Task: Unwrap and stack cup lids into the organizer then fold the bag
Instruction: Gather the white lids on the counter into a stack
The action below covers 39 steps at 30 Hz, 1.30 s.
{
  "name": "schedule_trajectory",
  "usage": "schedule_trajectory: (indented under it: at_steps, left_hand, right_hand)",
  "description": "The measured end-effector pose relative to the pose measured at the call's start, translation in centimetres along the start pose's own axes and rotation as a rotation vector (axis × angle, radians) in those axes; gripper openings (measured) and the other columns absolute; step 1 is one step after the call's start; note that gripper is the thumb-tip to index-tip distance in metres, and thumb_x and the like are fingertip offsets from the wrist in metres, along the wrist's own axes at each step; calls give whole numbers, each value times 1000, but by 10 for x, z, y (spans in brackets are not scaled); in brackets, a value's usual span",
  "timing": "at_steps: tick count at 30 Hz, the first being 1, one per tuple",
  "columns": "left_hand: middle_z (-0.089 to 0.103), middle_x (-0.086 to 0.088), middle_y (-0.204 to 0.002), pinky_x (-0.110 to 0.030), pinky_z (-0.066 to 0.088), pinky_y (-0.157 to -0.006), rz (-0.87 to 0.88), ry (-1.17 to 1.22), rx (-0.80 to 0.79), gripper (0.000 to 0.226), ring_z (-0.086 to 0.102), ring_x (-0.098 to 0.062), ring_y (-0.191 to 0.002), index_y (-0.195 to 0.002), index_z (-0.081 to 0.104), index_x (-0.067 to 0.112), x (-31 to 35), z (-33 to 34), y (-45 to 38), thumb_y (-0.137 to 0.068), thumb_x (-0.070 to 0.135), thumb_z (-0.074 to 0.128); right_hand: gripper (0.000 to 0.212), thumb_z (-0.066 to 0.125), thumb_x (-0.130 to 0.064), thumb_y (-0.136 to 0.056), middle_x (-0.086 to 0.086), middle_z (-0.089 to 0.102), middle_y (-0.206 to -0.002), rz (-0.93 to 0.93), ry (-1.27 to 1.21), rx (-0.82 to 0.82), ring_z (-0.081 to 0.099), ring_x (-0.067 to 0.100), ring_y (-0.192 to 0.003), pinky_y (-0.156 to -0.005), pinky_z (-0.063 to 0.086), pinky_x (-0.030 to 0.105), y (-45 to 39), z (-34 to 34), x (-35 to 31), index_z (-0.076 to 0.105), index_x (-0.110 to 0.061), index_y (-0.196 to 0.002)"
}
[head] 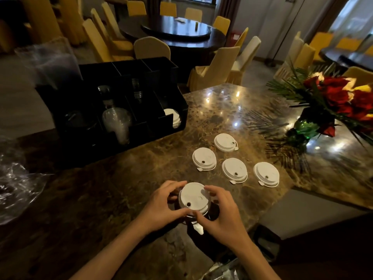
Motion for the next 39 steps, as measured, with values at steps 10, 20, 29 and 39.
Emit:
schedule_trajectory:
  at_steps: [10,20,29,39]
  left_hand:
    - [59,10,-139,-27,50,-105,38,-40,-53,78,56,-3,-123,-146,49,32,17,5,-62,-77,27,86]
    - [58,9,-140,-24,50,-103,-11,-138,46,77,55,-2,-124,-143,52,28,11,16,-140,-75,24,88]
    - [58,11,-138,-16,48,-98,-101,-190,55,77,56,-2,-121,-144,52,26,-5,18,-158,-76,23,88]
    - [57,9,-134,-10,46,-94,-60,-236,14,79,56,-1,-118,-144,52,26,-8,17,-165,-73,25,88]
  right_hand:
    - [64,82,-49,-79,-18,58,-127,-20,19,18,55,3,-120,-96,53,29,-46,-28,21,55,-31,-134]
    - [74,72,-54,-81,-10,59,-143,-37,48,-96,52,5,-128,-104,45,25,-128,-40,64,48,-29,-147]
    - [77,75,-46,-83,-8,53,-148,-40,36,-202,52,8,-131,-103,49,27,-156,-20,82,42,-29,-151]
    - [75,65,-54,-78,-7,57,-146,-66,73,-266,56,13,-129,-101,50,30,-165,-16,85,45,-31,-147]
Point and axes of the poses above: each hand's wrist, its own y-axis away from the middle knuckle, its own z-axis out of the palm, x = y × z, the point moved 4 cm from there along -y, towards the middle knuckle
